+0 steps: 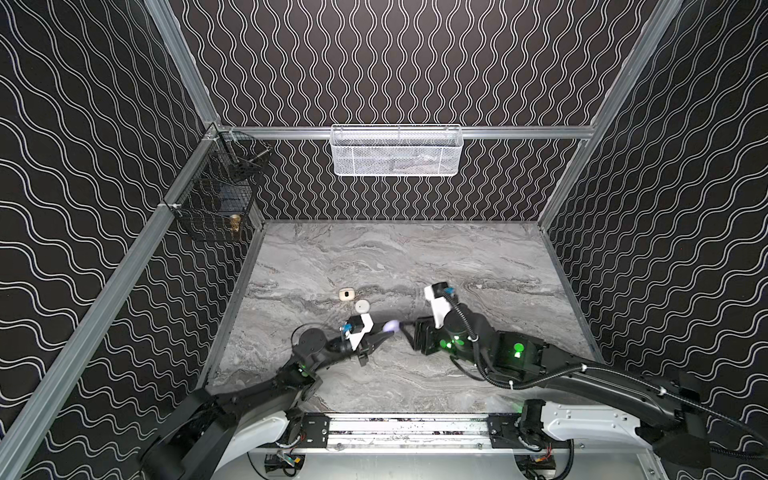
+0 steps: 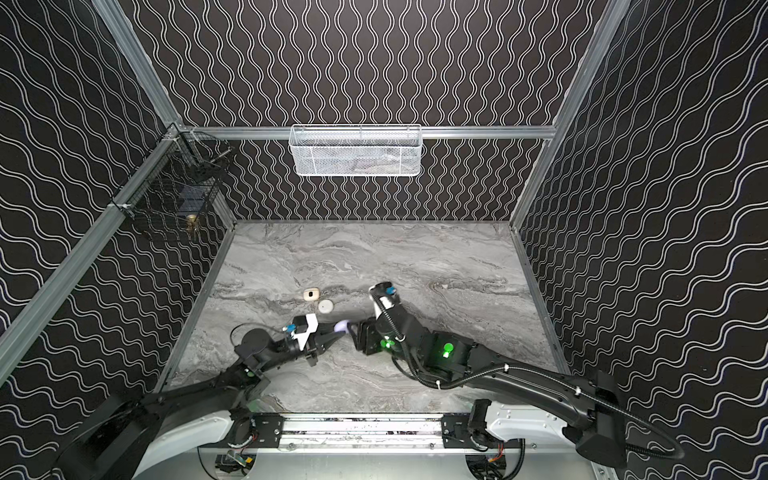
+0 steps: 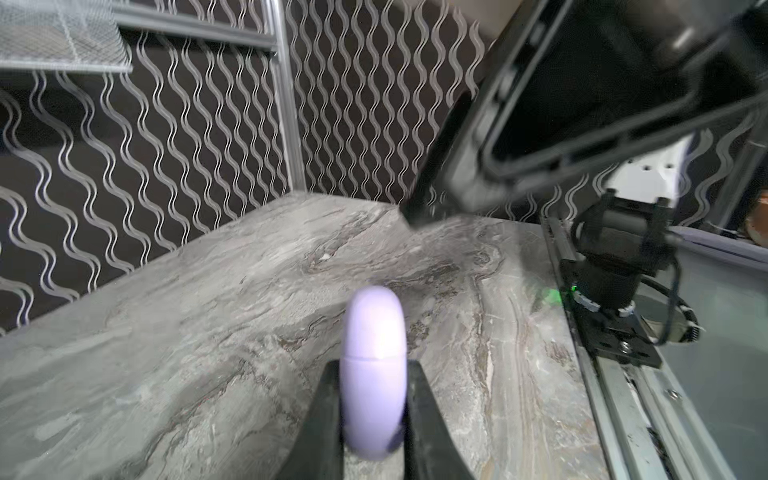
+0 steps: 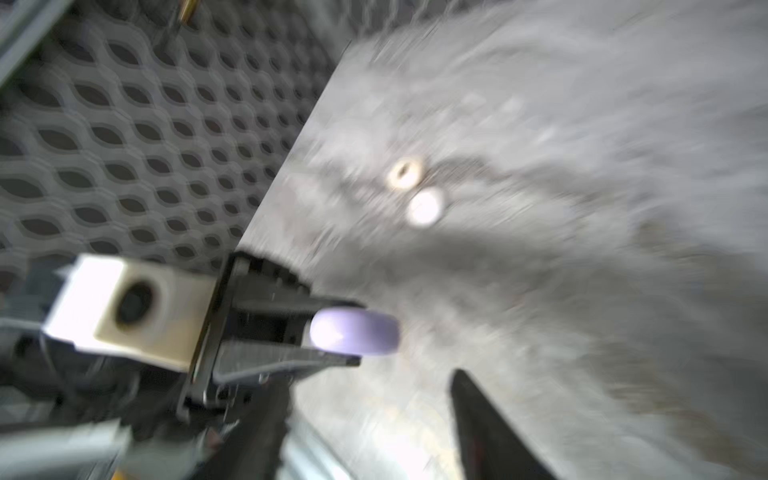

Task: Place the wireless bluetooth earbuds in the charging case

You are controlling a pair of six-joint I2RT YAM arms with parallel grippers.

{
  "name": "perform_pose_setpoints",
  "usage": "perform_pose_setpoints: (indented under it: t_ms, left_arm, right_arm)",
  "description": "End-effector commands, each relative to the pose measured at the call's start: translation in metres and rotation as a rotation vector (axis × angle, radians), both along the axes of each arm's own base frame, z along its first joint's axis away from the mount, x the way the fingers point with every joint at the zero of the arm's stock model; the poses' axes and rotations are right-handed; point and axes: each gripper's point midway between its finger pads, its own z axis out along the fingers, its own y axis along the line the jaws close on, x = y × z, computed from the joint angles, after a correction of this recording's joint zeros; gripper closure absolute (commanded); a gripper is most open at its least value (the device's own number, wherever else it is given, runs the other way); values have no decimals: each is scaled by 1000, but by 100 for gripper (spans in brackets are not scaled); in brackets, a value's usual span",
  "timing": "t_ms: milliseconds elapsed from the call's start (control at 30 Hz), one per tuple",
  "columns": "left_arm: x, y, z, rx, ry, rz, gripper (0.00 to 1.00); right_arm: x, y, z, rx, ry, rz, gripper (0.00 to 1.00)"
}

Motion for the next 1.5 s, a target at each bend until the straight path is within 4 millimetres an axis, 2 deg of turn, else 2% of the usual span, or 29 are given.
perform_pose_setpoints:
  t_ms: [0,33,67,133,200,267,333,367,467,567,633,667,700,733,800,833,900,967,1000,1033,1100,1133,1200,1300,1333,1367,1467]
  left_arm:
    - [41,-5,-27,11,281,138,100]
    - [53,-10,-40,49,372,162,100]
    - [60,-16,-51,80,444,173,100]
    - [73,-24,-75,160,569,192,100]
    - [76,-34,-87,169,598,158,100]
    - [80,-36,-102,197,629,161,100]
    - [87,-33,-130,278,721,210,100]
    - [89,-32,-140,295,758,213,100]
    - [93,-26,-165,275,870,227,100]
    - [98,-20,-174,230,940,219,96]
    - [100,-17,-170,205,930,216,81]
    - [100,-14,-167,207,912,225,71]
    - [101,-11,-162,216,884,239,36]
    - [101,-7,-156,229,851,252,2]
    - [103,2,-139,258,770,292,1]
    - [106,12,-127,280,707,334,1]
    - [109,34,-100,286,581,440,1]
    - [111,63,-72,279,449,572,2]
    - [110,79,-61,268,394,650,1]
    - [111,99,-53,261,349,751,1]
    - [112,134,-42,261,269,929,1]
    - [115,156,-38,242,251,1049,1]
    - [122,176,-32,260,222,1121,1]
    - [135,210,-29,335,163,1282,1]
    - [142,217,-32,347,152,1304,1]
    - [149,223,-38,349,145,1314,1]
    - [163,242,-73,435,151,1396,1]
  right_arm:
    - [56,-80,15,-117,-138,-431,2]
    - [73,-99,17,-136,-164,-522,1]
    - [88,-109,20,-161,-199,-558,1]
    - [125,-140,16,-253,-258,-644,1]
    - [153,-173,3,-350,-284,-741,1]
    - [172,-209,-14,-476,-296,-855,1]
    - [180,-254,-38,-556,-246,-1004,1]
    - [183,-267,-50,-546,-204,-1016,1]
    - [187,-295,-75,-534,-198,-1034,1]
    - [178,-322,-98,-619,-242,-1083,1]
    - [170,-330,-116,-634,-314,-1069,1]
    - [167,-334,-109,-625,-406,-1068,0]
    - [156,-337,-101,-625,-470,-1103,1]
    - [155,-330,-104,-571,-504,-1044,1]
    - [159,-336,-112,-517,-488,-972,1]
    - [165,-332,-122,-479,-426,-918,1]
    - [168,-335,-127,-407,-409,-855,1]
    - [163,-327,-131,-380,-456,-782,0]
    - [161,-326,-121,-378,-539,-785,1]
    - [159,-325,-122,-381,-533,-780,1]
    - [168,-332,-136,-395,-400,-804,0]
    - [173,-332,-135,-397,-411,-809,0]
    - [164,-333,-124,-391,-499,-823,0]
    - [173,-330,-136,-396,-410,-795,0]
    - [171,-331,-135,-388,-423,-798,0]
    - [170,-333,-133,-398,-437,-808,0]
    - [171,-332,-133,-398,-438,-802,0]
